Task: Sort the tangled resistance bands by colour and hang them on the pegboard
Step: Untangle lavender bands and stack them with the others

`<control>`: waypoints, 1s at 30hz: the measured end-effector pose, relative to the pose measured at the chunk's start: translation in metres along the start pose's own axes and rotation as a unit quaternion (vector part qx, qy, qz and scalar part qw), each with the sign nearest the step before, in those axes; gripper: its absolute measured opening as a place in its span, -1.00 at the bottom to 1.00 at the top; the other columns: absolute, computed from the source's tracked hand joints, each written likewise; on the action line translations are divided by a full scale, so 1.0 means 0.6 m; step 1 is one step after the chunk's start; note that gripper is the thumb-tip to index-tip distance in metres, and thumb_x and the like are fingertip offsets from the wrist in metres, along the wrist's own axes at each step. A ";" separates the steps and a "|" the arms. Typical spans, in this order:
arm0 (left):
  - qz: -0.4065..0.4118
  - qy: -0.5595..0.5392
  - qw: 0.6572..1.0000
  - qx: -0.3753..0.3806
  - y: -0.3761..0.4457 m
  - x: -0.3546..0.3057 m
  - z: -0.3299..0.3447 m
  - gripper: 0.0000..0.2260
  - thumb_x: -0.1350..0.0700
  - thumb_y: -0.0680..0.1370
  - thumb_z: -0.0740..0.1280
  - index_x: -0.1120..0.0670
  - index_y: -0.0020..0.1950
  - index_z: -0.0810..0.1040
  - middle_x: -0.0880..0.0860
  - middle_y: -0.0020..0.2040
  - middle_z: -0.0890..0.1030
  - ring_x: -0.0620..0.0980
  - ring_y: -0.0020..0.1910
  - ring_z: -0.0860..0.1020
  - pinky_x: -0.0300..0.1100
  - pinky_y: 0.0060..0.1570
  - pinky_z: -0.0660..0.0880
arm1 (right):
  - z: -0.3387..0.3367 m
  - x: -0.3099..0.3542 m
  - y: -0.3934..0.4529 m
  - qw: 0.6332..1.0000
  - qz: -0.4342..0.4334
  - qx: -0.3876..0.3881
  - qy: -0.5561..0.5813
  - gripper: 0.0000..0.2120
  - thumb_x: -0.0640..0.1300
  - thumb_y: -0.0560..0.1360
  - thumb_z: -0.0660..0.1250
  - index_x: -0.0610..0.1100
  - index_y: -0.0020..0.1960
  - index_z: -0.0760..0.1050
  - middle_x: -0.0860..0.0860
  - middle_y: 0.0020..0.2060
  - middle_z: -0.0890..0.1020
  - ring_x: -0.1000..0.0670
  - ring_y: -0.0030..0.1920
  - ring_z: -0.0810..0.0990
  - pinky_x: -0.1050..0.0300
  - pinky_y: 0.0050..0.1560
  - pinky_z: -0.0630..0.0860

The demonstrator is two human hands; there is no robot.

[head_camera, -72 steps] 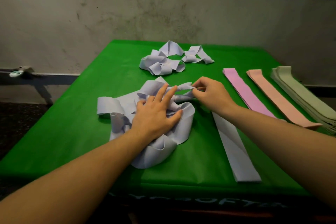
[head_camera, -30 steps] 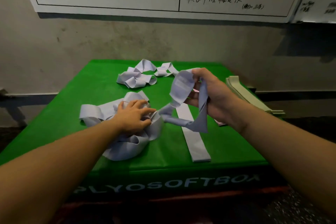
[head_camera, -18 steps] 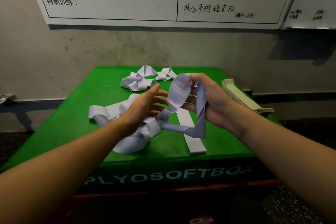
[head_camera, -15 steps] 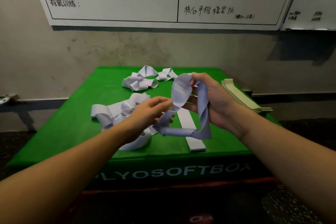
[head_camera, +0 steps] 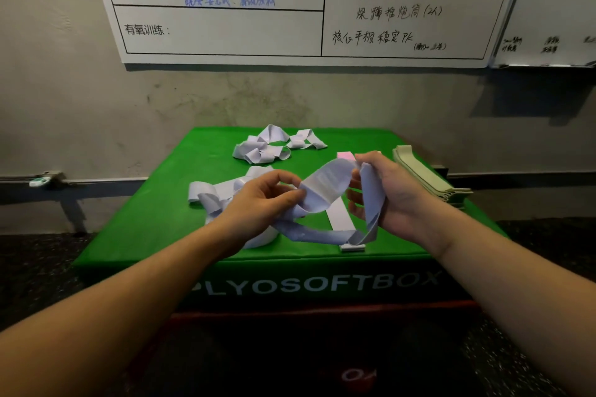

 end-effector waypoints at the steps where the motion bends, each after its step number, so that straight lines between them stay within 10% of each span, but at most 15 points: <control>1: 0.004 0.003 1.000 -0.002 -0.008 -0.010 0.001 -0.88 0.29 0.57 0.34 0.07 -0.07 0.55 -0.06 -0.26 0.68 -0.19 -0.28 0.57 -0.39 -0.27 0.46 | -0.003 -0.004 -0.007 1.000 0.010 -0.002 -0.008 -0.68 0.05 0.49 0.36 -0.09 -0.36 0.56 0.00 -0.38 0.54 0.01 -0.37 0.48 0.14 -0.28 0.44; 7: 0.025 -0.061 0.997 -0.035 -0.045 -0.054 0.002 -0.95 0.20 0.52 0.38 0.09 -0.05 0.55 0.10 -0.12 0.68 0.08 -0.10 0.62 0.10 0.11 0.51 | 0.002 -0.033 -0.060 0.993 0.069 0.068 -0.074 -0.64 0.11 0.49 0.36 -0.12 -0.33 0.46 -0.01 -0.48 0.43 0.01 -0.47 0.37 0.14 -0.36 0.36; 12: 0.033 -0.104 0.993 -0.036 -0.058 -0.077 0.022 -0.83 0.10 0.42 0.40 0.11 -0.04 0.55 0.08 -0.19 0.69 0.02 -0.28 0.65 -0.16 -0.22 0.62 | 0.007 -0.048 -0.090 0.986 0.063 0.088 -0.128 -0.77 0.02 0.45 0.40 -0.13 -0.05 0.49 -0.03 -0.45 0.44 0.03 -0.47 0.35 0.17 -0.39 0.31; 17: 0.019 -0.122 0.991 -0.043 -0.059 -0.079 0.048 -0.93 0.15 0.46 0.40 0.08 -0.08 0.56 0.06 -0.23 0.67 -0.04 -0.29 0.60 -0.10 -0.14 0.53 | 0.018 -0.035 -0.116 0.957 -0.042 0.080 -0.277 -0.68 -0.24 0.57 0.25 0.18 0.12 0.51 -0.10 0.05 0.67 -0.06 0.00 0.63 -0.07 0.08 0.57; 30: 0.024 -0.063 0.996 -0.054 -0.064 -0.080 0.066 -0.97 0.21 0.53 0.40 0.10 -0.06 0.62 -0.01 -0.23 0.62 -0.15 -0.26 0.54 -0.35 -0.27 0.43 | 0.045 -0.010 -0.161 0.970 -0.182 0.065 -0.146 -0.71 -0.23 0.57 0.34 -0.07 0.27 0.52 -0.13 0.01 0.65 0.00 -0.04 0.63 0.00 0.03 0.58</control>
Point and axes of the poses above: each hand's wrist, its own y-axis towards the middle knuckle, its own z-axis out of the palm, x = y × z, the point moved 6 cm from there along y, towards the middle knuckle
